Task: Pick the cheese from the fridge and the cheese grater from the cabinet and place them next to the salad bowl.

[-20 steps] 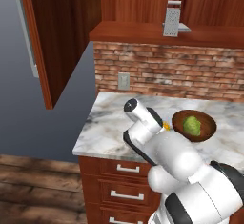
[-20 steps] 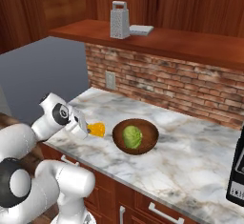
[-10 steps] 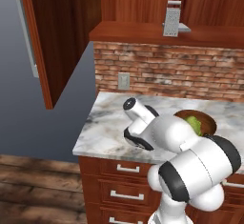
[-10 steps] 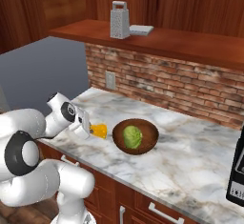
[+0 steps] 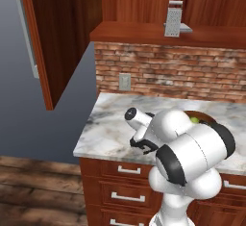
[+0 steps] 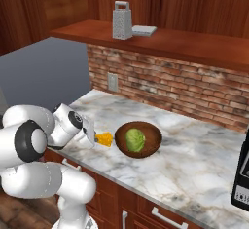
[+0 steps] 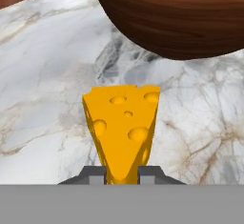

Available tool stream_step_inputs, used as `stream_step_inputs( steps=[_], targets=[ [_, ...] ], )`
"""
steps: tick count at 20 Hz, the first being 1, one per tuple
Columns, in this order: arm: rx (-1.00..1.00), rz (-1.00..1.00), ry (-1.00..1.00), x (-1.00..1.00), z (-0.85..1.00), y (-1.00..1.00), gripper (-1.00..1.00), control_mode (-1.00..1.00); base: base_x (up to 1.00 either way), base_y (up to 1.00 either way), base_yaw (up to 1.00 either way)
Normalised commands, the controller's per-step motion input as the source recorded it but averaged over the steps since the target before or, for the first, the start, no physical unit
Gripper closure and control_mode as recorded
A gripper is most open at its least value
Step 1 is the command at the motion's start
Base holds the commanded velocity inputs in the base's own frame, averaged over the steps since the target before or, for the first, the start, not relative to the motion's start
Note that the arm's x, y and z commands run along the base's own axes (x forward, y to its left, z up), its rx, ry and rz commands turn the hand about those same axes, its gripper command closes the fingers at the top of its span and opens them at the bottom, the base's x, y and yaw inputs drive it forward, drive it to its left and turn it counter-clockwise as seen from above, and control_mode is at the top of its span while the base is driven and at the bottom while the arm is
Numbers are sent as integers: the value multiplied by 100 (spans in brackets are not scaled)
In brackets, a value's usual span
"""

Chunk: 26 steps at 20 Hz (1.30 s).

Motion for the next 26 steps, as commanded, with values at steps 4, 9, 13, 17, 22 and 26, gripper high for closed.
stream_step_inputs(
  steps=[4, 9, 13, 17, 22, 26],
  targets=[
    [0, 0, 0, 0, 0, 0, 100, -100, 0, 0, 0],
    [0, 0, 0, 0, 0, 0, -100, -100, 0, 0, 0],
    [0, 0, 0, 0, 0, 0, -100, -100, 0, 0, 0],
    [0, 0, 1, 0, 0, 1, -100, -100, 0, 0, 0],
    [3, 0, 11, -7, 77, 0, -100, -100, 0, 0, 0],
    [13, 1, 16, -24, 100, 0, -100, -100, 0, 0, 0]
  ],
)
